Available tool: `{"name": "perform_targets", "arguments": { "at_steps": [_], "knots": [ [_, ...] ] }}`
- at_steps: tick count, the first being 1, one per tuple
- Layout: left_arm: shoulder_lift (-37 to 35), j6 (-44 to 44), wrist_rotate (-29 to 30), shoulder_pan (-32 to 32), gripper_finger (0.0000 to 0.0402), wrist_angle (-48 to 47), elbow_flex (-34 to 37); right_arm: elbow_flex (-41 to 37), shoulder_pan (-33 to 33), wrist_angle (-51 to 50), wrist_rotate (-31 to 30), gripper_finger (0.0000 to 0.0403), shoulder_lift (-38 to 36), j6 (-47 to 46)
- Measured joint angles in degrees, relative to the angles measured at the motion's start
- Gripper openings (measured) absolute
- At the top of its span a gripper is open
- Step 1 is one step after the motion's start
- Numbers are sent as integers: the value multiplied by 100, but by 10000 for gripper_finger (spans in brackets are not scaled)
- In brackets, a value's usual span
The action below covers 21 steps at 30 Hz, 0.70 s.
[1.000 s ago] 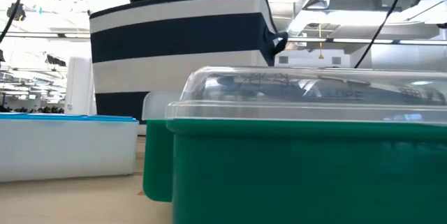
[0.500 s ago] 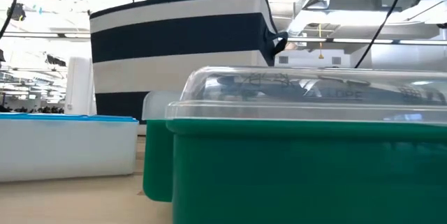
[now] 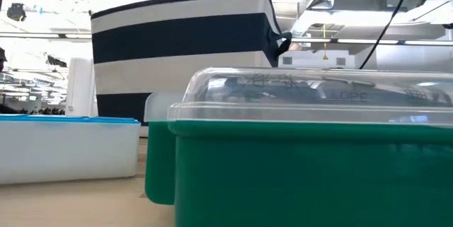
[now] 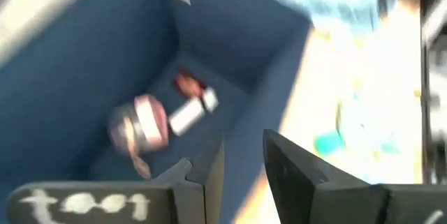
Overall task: Pick & place medical supplies in basket/bin
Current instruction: Put the blue bandage into the laundry organizer
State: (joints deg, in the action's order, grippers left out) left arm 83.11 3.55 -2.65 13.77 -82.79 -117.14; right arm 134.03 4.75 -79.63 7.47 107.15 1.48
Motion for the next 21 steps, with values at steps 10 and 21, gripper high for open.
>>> {"name": "perform_targets", "arguments": {
  "at_steps": [10, 21],
  "knots": [
    [-109, 2077, 244, -2321, 89, -721, 1145, -48, 13, 10, 2, 182, 0, -2],
    [-100, 5302, 229, -5360, 88, -141, 3614, -48, 10, 131, 2, 183, 0, -2]
  ]
}}
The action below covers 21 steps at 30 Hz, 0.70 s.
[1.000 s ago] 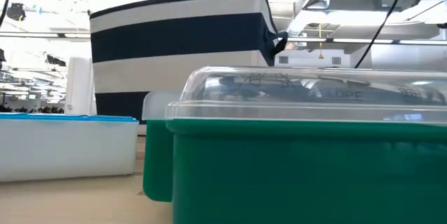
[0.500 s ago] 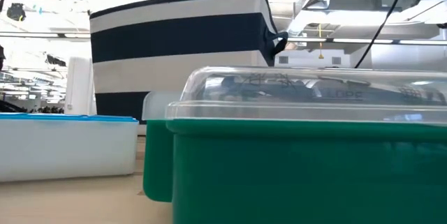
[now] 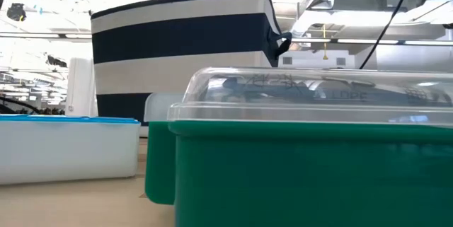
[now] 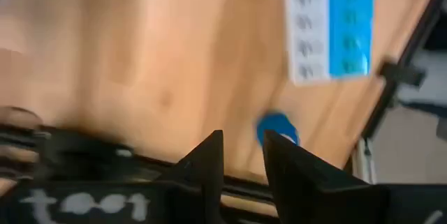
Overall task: Pick & place medical supplies in basket/bin
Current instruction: Put the blue bandage into the laundry organizer
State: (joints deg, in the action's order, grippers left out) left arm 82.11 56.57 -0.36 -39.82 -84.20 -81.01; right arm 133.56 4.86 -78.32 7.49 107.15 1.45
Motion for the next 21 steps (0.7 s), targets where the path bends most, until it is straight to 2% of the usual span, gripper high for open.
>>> {"name": "perform_targets", "arguments": {
  "at_steps": [5, 9, 14, 21],
  "knots": [
    [8, 1102, -545, -920, 88, 2020, 954, 2, -11, 200, 0, 180, 0, 2],
    [49, 2077, -744, -1450, 88, 3158, 1485, 2, -13, 344, -2, 182, 0, 4],
    [49, 2768, -422, -1852, 88, 3505, 1996, 2, -13, 472, -1, 181, 0, 4],
    [49, 2783, -382, -1964, 88, 3686, 2567, 2, -13, 467, -1, 182, 0, 3]
  ]
}}
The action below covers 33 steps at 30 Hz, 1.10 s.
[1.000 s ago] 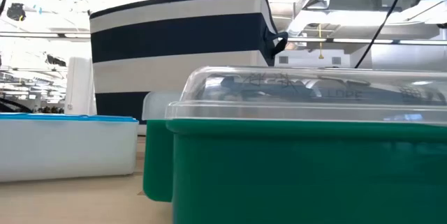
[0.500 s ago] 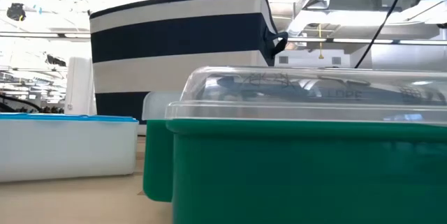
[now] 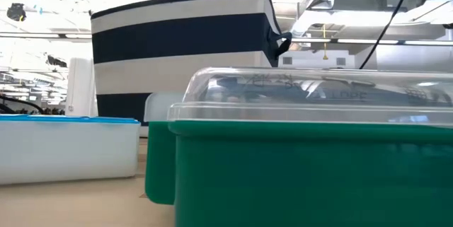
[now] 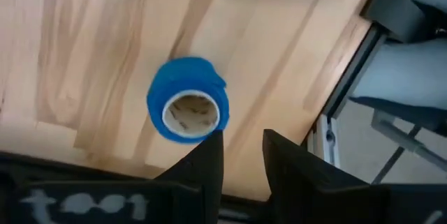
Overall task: Pick & place medical supplies in basket/bin
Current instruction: Put the blue bandage into the laundry organizer
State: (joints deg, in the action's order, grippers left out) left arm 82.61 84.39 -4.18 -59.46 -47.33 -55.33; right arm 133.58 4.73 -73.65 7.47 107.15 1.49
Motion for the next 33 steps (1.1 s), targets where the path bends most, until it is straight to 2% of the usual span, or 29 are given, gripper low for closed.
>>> {"name": "perform_targets", "arguments": {
  "at_steps": [17, 26, 29, 33],
  "knots": [
    [2, -516, 177, -3, 88, 861, 613, 0, 0, 17, -1, 181, 0, -1],
    [-2, -427, 194, 3, 87, 1371, 1062, 0, 0, 20, -1, 180, 0, 1],
    [-4, -532, 190, 24, 72, 1431, 1084, 0, 0, 20, -1, 180, 0, 1],
    [-2, -773, 144, 24, 21, 1440, 1089, 0, 0, 22, -1, 183, 0, 22]
  ]
}}
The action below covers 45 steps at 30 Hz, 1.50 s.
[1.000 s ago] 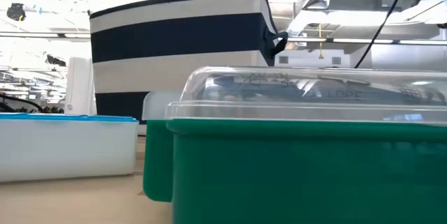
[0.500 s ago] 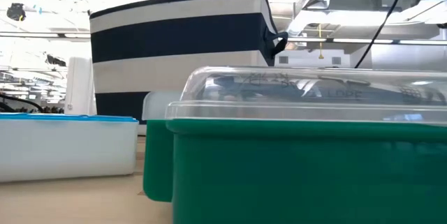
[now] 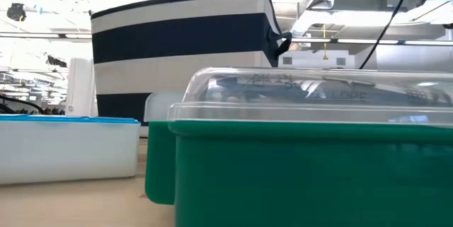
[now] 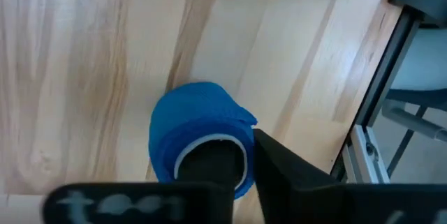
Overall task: Pick & place medical supplies in basket/bin
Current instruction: Put the blue bandage into the laundry organizer
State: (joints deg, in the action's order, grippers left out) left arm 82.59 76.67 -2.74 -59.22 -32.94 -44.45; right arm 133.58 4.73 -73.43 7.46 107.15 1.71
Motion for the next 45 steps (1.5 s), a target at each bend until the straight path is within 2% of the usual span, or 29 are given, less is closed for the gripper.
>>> {"name": "perform_targets", "arguments": {
  "at_steps": [7, 10, 14, 17, 23, 26, 30, 32, 37, 40, 45],
  "knots": [
    [-7, 154, -130, 156, 8, -102, -114, 0, 0, -31, 0, 180, 0, 25],
    [-7, 35, -132, 316, 6, -378, -486, 0, 0, -141, 0, 181, 0, 25],
    [-7, -652, 58, 571, 4, -1304, -1297, 2, 0, -338, 1, 183, 0, 6],
    [-9, -1462, 662, 745, 3, -2270, -2125, 2, 3, -552, 2, 181, 0, -135],
    [-11, -3150, 2497, 1170, 4, -4117, -3926, 2, 66, -907, 2, 182, 0, -222],
    [-14, -3706, 2836, 1576, 3, -4952, -4762, 2, 155, -887, 0, 183, 0, -318],
    [-15, -4563, 3251, 2367, 3, -5730, -5646, 2, 284, -803, 0, 181, 0, -320],
    [-33, -5231, 3477, 2892, 3, -5700, -5941, 2, 351, -755, 0, 180, 0, -320],
    [-59, -6915, 3493, 4410, 3, -5471, -6339, 2, 462, -708, 0, 183, 0, -320],
    [-51, -7613, 3184, 5448, 3, -5193, -6316, 2, 519, -708, -2, 184, 0, -320],
    [89, -8647, 2066, 7000, 4, -4534, -6146, 2, 591, -715, -2, 184, 0, -320]
  ]
}}
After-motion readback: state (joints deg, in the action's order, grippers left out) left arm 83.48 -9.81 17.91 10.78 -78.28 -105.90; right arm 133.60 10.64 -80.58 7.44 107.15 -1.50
